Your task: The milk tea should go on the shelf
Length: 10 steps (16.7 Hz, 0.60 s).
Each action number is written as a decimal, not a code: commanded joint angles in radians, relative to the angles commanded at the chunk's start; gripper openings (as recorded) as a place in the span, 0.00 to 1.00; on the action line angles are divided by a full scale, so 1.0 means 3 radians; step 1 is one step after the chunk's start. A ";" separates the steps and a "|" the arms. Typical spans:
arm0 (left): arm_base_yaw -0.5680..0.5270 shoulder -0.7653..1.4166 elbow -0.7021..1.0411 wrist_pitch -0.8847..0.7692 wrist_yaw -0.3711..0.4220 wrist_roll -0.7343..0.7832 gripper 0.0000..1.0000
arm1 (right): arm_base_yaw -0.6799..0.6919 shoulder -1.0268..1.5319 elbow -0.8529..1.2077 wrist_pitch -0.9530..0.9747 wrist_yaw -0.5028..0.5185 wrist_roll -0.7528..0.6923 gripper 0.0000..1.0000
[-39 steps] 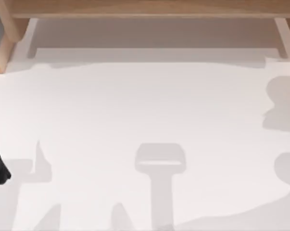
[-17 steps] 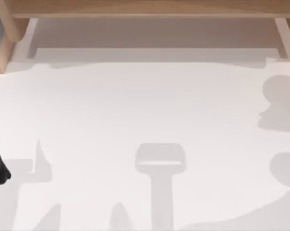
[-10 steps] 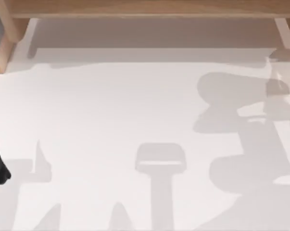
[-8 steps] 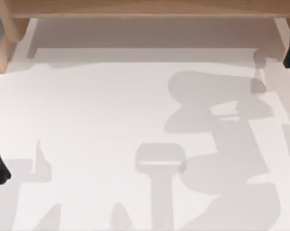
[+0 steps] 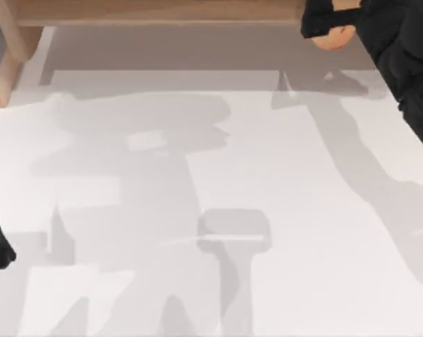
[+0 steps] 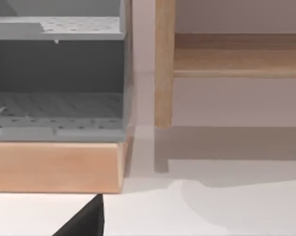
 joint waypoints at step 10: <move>0.0000 0.0000 0.0000 0.0000 0.0000 0.0000 1.00 | 0.0822 0.0780 0.1981 -0.1719 0.1318 0.0177 0.00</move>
